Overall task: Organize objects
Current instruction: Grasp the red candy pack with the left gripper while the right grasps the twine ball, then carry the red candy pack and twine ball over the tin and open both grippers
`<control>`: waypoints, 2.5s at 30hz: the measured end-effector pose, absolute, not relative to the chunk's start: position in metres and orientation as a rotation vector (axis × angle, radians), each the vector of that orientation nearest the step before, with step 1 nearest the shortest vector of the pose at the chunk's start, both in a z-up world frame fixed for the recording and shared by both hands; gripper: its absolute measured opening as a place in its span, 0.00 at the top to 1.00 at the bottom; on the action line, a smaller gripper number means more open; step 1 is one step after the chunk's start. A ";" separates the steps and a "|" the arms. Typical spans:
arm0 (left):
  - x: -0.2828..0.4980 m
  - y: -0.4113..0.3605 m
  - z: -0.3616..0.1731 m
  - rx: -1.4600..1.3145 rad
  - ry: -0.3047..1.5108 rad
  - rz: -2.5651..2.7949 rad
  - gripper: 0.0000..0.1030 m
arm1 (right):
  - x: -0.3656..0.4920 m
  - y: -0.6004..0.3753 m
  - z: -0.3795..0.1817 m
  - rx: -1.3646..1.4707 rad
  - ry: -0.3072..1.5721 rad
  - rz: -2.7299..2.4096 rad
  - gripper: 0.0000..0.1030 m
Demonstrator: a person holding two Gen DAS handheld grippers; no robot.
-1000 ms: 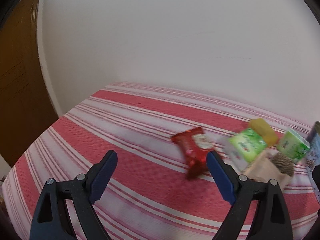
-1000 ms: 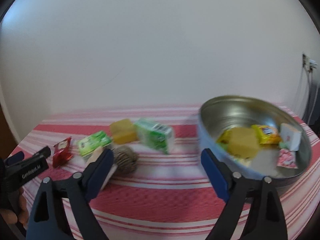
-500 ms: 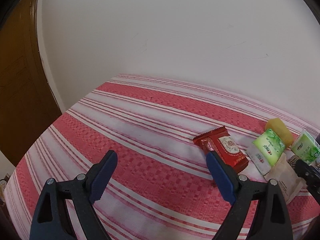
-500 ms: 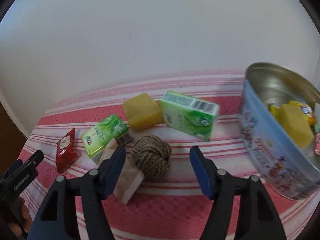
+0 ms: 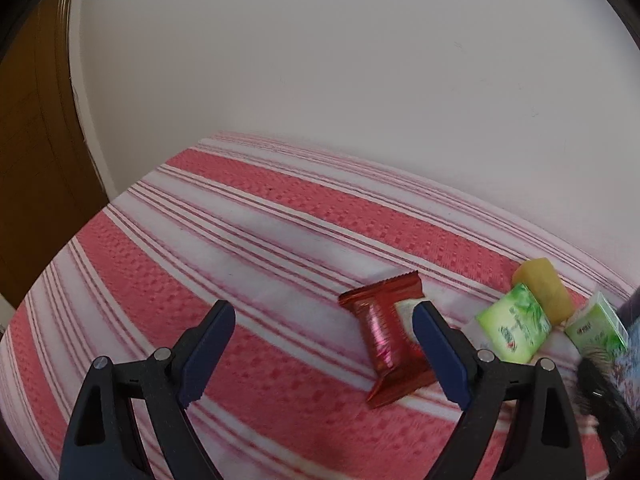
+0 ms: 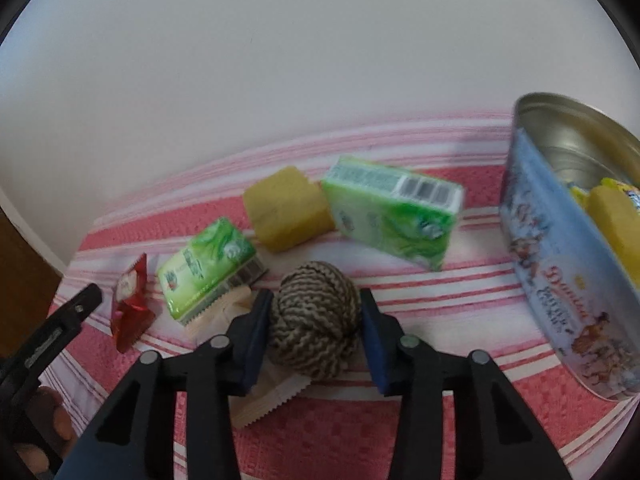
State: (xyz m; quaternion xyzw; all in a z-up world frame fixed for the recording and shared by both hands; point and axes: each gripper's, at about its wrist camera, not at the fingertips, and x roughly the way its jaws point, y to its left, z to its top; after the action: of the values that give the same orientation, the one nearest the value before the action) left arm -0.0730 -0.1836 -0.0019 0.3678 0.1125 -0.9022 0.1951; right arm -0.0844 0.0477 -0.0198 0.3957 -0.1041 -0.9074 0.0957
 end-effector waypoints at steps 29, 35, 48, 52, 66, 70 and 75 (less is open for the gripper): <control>-0.068 -0.153 -0.005 0.896 0.283 -2.590 0.58 | -0.038 0.052 0.025 0.710 -0.080 -2.923 0.59; -0.053 -0.138 0.004 0.773 0.208 -2.656 0.58 | -0.021 0.046 0.033 0.566 0.004 -2.978 0.59; -0.031 -0.131 0.010 0.682 0.320 -2.804 0.58 | 0.004 0.071 0.044 0.477 0.043 -3.012 0.59; -0.020 -0.113 0.018 0.662 0.344 -2.848 0.58 | 0.010 0.081 0.045 0.454 0.042 -3.024 0.59; -0.008 -0.085 0.026 0.636 0.403 -2.958 0.59 | 0.029 0.120 0.056 0.396 0.010 -3.064 0.58; -0.011 -0.073 0.027 0.624 0.342 -2.980 0.59 | 0.032 0.135 0.061 0.379 -0.016 -3.080 0.58; -0.012 -0.046 0.031 0.637 0.295 -3.002 0.59 | 0.035 0.153 0.064 0.358 -0.036 -3.106 0.58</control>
State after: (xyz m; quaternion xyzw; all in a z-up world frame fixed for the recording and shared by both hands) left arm -0.0119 -0.0461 0.0315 0.2064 0.0955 -0.9734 0.0293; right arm 0.0348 0.1530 0.0638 0.1144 -0.0117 -0.9933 0.0074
